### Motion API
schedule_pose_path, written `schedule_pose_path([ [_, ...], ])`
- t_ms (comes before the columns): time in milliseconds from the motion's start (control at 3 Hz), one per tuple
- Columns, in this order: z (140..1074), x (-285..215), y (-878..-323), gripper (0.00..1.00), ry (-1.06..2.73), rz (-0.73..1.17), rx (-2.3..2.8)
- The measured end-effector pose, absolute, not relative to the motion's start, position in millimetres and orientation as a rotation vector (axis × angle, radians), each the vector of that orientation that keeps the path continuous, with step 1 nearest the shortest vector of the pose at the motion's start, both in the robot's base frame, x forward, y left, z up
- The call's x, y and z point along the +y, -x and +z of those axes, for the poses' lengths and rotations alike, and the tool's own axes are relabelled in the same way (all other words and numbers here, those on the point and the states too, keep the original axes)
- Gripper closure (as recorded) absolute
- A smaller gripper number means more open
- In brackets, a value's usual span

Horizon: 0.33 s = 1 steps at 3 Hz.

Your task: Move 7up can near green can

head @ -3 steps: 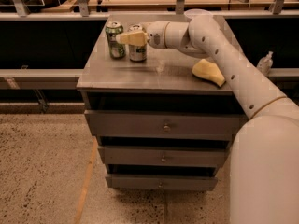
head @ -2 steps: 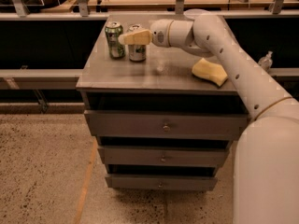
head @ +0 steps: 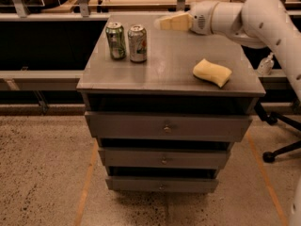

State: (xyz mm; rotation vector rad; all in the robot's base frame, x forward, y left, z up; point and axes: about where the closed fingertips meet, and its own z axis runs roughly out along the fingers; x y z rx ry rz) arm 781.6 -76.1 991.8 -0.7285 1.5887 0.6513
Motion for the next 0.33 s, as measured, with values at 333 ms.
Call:
schedule_pose_path([
  [333,998.7,-89.2,-779.4,0.00,0.694,0.606,1.588],
])
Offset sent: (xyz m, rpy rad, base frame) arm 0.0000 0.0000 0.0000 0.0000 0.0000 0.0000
